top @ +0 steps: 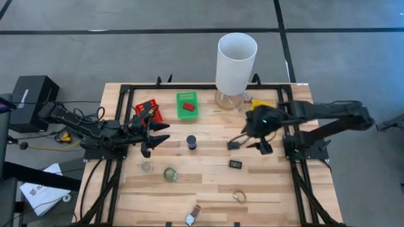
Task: Pick & Place Office items
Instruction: Put the blue hourglass into the orange bin
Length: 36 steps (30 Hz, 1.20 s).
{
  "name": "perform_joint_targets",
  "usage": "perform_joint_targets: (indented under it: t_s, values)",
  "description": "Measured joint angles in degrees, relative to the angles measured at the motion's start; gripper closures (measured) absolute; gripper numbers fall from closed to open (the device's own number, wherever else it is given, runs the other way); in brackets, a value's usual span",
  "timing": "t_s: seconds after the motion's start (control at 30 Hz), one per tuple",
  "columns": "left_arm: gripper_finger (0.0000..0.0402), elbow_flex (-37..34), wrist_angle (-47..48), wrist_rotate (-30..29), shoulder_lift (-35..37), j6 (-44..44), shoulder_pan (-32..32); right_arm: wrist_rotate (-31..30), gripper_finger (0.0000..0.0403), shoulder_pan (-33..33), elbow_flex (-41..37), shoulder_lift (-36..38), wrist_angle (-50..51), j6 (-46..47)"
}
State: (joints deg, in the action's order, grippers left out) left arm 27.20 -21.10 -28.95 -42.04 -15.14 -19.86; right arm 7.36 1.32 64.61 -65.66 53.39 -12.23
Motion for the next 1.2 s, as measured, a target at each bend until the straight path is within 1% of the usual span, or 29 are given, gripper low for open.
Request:
perform_joint_targets:
  t_s: [0.1, 0.2, 0.33, 0.43, 0.6, 0.77, 0.93, 1.07, 1.2]
  values:
    - [0.0170, 0.00, -0.03, 0.02, 0.00, 1.45, 0.00, -4.06, 0.0096, 2.12, -10.42, 7.15, -8.69, 4.34]
    - [0.0170, 0.00, -0.06, 0.03, 0.00, 1.17, 0.00, -7.49, 0.0096, 3.99, -19.11, 13.22, -17.58, 6.58]
    - [0.0170, 0.00, -0.45, 0.05, 0.00, 1.19, 0.00, -9.09, 0.0096, 5.33, -28.29, 18.92, -30.28, 6.91]
    - [0.0170, 0.00, -0.51, 0.07, 0.00, 1.19, 0.00, -9.21, 0.0096, 5.25, -32.96, 20.69, -39.11, 5.89]
    - [0.0170, 0.00, -0.52, 0.07, -0.02, 1.60, 0.00, -9.18, 0.0096, 3.13, -33.46, 20.93, -41.17, 4.36]
    - [0.0170, 0.02, -0.28, 0.07, -2.51, 8.49, 0.00, -9.08, 0.0096, 1.33, -33.30, 20.06, -44.67, 4.29]
    - [0.0170, 0.04, -0.33, 0.09, -10.07, 8.86, 0.00, -9.04, 0.0096, 1.08, -33.28, 17.78, -47.23, 4.03]
    - [0.0170, 0.04, -0.36, 0.24, -16.86, 7.26, 0.00, -8.93, 0.0096, 0.70, -33.30, 15.49, -50.04, -1.10]
    - [0.0170, 0.02, -1.50, -0.02, -22.64, 7.42, 0.72, -8.92, 0.0096, 0.53, -33.30, 13.96, -51.93, -1.50]
